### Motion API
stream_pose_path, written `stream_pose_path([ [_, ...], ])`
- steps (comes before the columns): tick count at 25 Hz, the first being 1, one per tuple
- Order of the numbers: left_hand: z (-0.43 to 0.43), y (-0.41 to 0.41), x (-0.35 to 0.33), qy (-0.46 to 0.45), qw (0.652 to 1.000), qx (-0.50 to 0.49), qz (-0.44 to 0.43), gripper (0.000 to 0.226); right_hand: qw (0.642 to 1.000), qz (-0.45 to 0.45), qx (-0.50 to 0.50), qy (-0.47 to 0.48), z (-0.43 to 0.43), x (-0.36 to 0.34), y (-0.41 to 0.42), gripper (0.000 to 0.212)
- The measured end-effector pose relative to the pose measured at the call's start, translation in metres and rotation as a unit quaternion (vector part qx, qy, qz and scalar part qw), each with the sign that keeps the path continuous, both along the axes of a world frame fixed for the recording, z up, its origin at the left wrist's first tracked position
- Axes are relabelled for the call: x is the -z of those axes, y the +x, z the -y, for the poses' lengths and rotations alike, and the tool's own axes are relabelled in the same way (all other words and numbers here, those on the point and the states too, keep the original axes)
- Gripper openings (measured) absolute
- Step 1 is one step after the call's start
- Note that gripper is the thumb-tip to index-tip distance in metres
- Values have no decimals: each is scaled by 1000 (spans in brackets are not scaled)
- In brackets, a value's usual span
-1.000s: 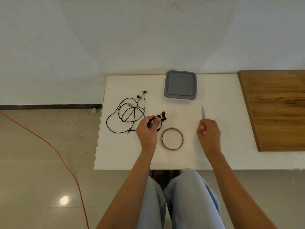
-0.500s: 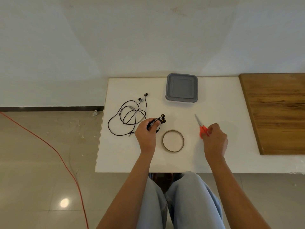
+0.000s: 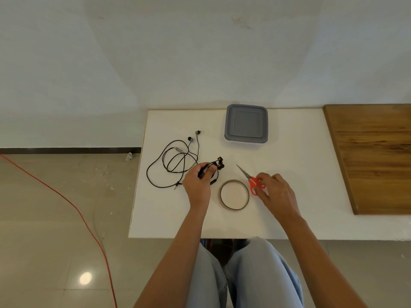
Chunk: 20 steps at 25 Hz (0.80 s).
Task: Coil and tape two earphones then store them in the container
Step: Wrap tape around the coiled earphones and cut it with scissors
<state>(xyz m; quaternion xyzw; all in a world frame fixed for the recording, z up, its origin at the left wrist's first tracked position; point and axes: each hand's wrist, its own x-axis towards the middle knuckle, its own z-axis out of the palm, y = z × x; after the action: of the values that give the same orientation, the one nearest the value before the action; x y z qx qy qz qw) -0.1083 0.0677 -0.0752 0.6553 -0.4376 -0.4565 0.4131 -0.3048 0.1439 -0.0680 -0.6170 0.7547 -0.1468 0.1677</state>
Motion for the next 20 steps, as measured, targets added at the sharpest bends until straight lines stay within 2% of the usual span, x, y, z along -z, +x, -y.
stream_pose_path([
  [3, 1, 1, -2, 10, 1000, 4, -7, 8, 995, 99, 29, 2, 5, -5, -1, 27],
  [5, 1, 2, -4, 24, 999, 11, -19, 5, 979, 198, 11, 39, 12, -18, -3, 29],
  [6, 2, 3, -4, 31, 999, 14, -25, 4, 973, 217, -15, 73, 16, -25, -5, 32],
  [11, 5, 5, -9, 47, 997, 59, -19, 5, 953, 179, -144, 199, 32, -33, 0, 46],
  [20, 8, 9, -6, 78, 984, 151, 44, 19, 946, 147, -190, 219, 53, -30, 12, 48],
])
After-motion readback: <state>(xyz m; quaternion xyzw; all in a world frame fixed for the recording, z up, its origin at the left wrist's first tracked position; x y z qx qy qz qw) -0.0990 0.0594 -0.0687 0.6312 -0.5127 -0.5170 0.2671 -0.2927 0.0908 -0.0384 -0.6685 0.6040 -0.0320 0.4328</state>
